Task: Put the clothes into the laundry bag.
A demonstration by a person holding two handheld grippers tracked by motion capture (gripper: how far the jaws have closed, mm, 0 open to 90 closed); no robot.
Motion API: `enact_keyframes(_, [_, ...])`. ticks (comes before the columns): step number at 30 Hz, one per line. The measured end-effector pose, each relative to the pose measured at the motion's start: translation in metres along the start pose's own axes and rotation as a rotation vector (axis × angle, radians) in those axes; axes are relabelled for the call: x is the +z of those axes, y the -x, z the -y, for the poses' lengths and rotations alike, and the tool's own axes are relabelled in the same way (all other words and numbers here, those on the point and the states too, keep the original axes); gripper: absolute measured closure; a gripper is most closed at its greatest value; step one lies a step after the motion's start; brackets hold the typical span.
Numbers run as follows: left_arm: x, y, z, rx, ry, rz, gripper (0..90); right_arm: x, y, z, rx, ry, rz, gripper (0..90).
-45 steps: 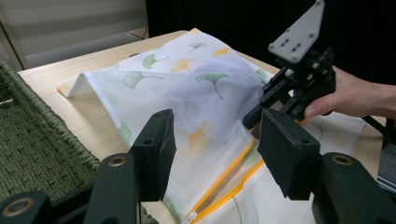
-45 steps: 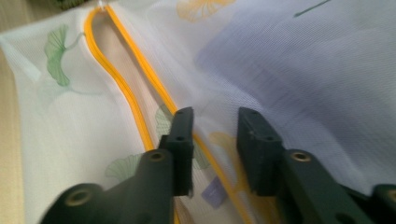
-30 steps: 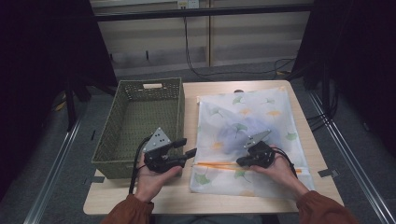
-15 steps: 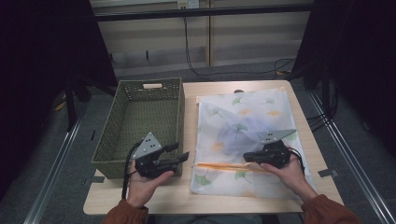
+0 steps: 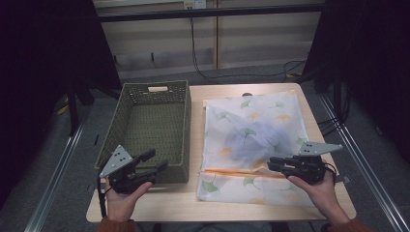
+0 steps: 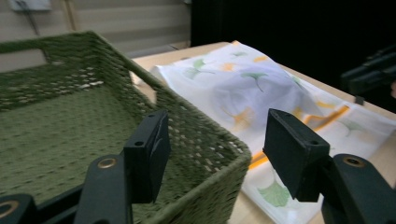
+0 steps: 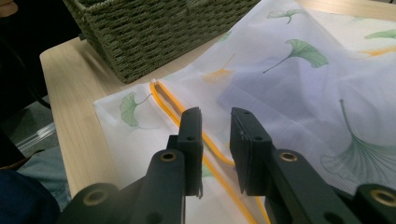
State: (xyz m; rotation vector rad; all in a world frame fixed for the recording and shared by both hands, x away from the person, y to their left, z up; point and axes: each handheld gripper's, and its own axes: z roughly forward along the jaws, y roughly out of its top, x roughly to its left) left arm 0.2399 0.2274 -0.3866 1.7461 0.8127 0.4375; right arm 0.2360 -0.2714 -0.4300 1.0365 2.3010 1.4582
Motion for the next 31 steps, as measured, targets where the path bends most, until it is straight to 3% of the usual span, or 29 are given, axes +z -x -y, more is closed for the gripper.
enact_keyframes(2, [-0.009,0.000,0.005,-0.008,0.028,-0.017,38.0,-0.007,0.000,0.004,-0.003,0.005,0.015,74.0])
enact_keyframes(5, [-0.020,0.001,0.012,0.012,0.037,-0.022,35.6,-0.016,0.001,0.012,0.013,0.018,0.046,72.1])
enact_keyframes(9, [-0.038,-0.003,0.018,-0.013,0.059,-0.042,33.7,-0.031,0.002,0.023,0.023,0.047,0.099,71.1])
enact_keyframes(12, [-0.051,-0.003,0.028,-0.039,0.073,-0.094,31.5,-0.041,0.004,0.029,0.039,0.069,0.119,73.2])
enact_keyframes(13, [-0.053,-0.003,0.032,-0.039,0.072,-0.091,30.9,-0.045,0.006,0.031,0.057,0.078,0.126,71.0])
enact_keyframes(16, [-0.063,-0.008,0.040,-0.014,0.056,-0.136,30.5,-0.055,0.009,0.035,0.097,0.112,0.157,70.4])
enact_keyframes(18, [-0.070,-0.015,0.046,-0.061,0.073,-0.134,30.0,-0.060,0.010,0.039,0.109,0.117,0.176,70.3])
enact_keyframes(20, [-0.074,-0.017,0.050,-0.064,0.075,-0.165,30.1,-0.065,0.011,0.043,0.114,0.121,0.185,69.3])
enact_keyframes(26, [-0.073,-0.023,0.059,-0.099,0.060,-0.175,31.0,-0.068,0.018,0.047,0.161,0.135,0.199,62.5])
enact_keyframes(28, [-0.071,-0.022,0.060,-0.089,0.051,-0.138,34.9,-0.066,0.018,0.047,0.167,0.124,0.193,59.2])
enact_keyframes(30, [-0.069,-0.020,0.060,-0.091,0.050,-0.144,36.7,-0.064,0.018,0.047,0.172,0.118,0.182,58.3])
enact_keyframes(31, [-0.069,-0.020,0.060,-0.087,0.048,-0.124,37.2,-0.063,0.019,0.047,0.174,0.115,0.176,56.2])
